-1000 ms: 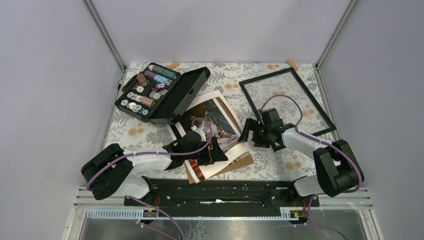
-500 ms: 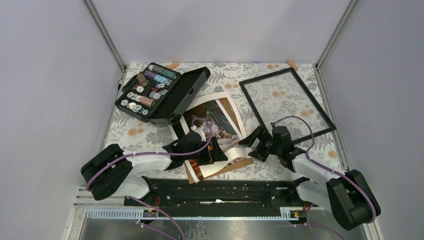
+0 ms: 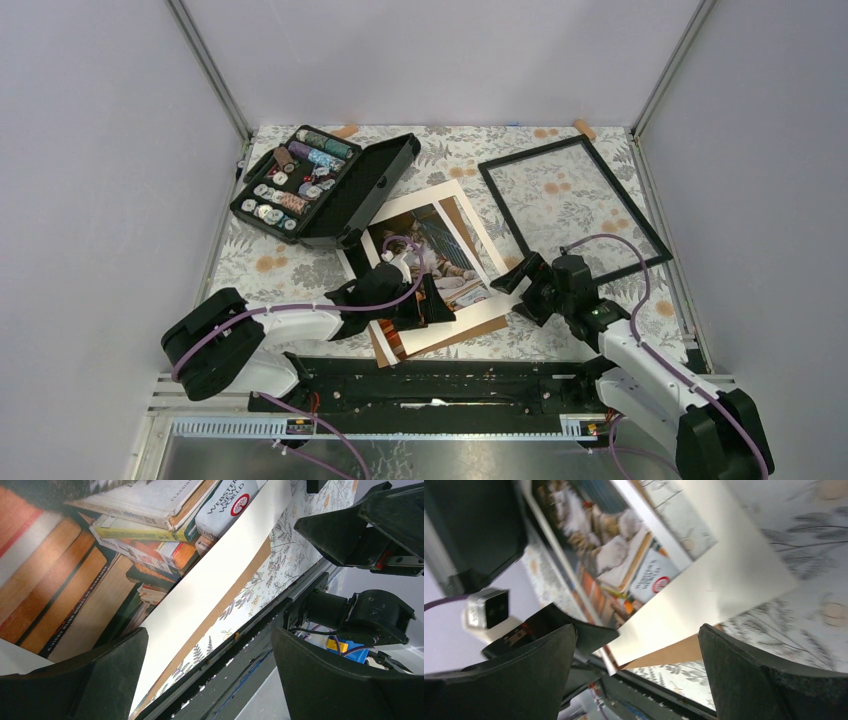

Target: Put the photo into the frame

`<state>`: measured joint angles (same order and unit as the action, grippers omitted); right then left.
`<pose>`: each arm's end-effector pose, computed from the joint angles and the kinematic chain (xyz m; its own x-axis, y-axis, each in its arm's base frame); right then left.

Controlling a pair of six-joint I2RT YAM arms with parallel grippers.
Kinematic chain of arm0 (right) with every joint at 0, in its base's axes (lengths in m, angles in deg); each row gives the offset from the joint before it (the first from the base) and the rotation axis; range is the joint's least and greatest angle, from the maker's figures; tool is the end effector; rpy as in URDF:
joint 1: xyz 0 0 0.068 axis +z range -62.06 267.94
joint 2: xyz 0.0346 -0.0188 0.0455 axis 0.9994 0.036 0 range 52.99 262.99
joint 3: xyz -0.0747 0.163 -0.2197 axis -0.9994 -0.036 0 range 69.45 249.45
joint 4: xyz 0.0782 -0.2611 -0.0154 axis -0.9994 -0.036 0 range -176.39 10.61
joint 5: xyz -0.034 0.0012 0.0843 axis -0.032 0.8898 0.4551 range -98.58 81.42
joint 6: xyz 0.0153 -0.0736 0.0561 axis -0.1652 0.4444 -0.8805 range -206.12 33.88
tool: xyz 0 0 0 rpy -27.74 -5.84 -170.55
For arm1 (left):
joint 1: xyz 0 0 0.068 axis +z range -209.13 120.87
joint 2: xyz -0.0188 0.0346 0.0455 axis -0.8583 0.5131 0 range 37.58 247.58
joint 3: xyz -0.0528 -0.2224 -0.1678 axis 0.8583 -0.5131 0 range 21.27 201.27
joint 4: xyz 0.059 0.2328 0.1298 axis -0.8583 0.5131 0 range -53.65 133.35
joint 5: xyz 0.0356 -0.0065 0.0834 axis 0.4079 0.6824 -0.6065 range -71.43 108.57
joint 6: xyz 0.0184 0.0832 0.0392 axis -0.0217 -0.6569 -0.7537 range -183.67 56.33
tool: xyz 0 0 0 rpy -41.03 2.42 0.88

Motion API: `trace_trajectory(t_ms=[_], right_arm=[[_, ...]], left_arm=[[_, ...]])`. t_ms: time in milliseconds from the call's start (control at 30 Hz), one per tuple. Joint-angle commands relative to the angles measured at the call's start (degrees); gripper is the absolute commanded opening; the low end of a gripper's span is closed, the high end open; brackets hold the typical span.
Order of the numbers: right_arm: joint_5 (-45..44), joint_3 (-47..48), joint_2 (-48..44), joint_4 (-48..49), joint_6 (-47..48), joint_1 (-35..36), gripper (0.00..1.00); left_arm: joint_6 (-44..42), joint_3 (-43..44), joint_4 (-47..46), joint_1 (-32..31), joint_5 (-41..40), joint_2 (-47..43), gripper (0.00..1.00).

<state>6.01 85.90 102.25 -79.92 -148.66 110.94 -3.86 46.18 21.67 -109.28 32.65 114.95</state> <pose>0.1937 0.1053 0.1473 -0.7407 0.6185 -0.2625 0.1852 0.5635 0.8051 0.1684 -0.2339 0.1188 -0.9476 -0.1730 -0.2686 0.0972 0.6448 -0.7581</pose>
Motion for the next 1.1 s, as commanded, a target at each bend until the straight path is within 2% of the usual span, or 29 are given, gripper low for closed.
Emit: trace_trajectory(t_ms=[0,133,233,333,433,567,767,933,1067], right_arm=[[-10.52,4.6,-2.48,-16.44,4.81,0.29,1.0],[-16.26,1.4,-6.67,-15.38,4.55,0.2,1.0],[-18.47,1.19,-6.6,-11.55,10.94,0.19,1.0],[-12.11,5.31,-0.2,-6.95,21.59,0.2,1.0],[-9.02,11.88,9.58,-10.17,28.3,0.15,1.0],[-10.3,18.23,19.61,-15.88,32.93,0.18,1.0],[-3.12,18.48,25.91,-12.35,30.65,0.19,0.99],[3.85,12.6,20.39,-7.68,22.02,0.2,1.0],[2.87,8.44,13.97,-8.06,13.71,0.2,1.0]], left_arm=[[-1.54,-0.12,0.77,-0.07,-1.87,-0.63,0.99],[-1.19,-0.46,0.29,0.0,-1.76,-0.94,0.99],[-1.58,-0.2,0.87,0.03,-1.84,-1.3,0.99],[-2.56,0.46,2.31,0.01,-1.7,-1.57,0.99],[-2.32,0.41,1.93,0.04,-1.65,-1.37,0.99],[-2.21,0.33,1.49,0.0,-1.68,-0.78,0.99],[-4.99,2.33,3.7,0.04,-2.35,-1.3,0.99],[-14.58,8.75,10.18,0.0,-2.56,-3.51,0.99],[-14.48,10.8,10.79,0.03,-0.29,-1.36,0.99]])
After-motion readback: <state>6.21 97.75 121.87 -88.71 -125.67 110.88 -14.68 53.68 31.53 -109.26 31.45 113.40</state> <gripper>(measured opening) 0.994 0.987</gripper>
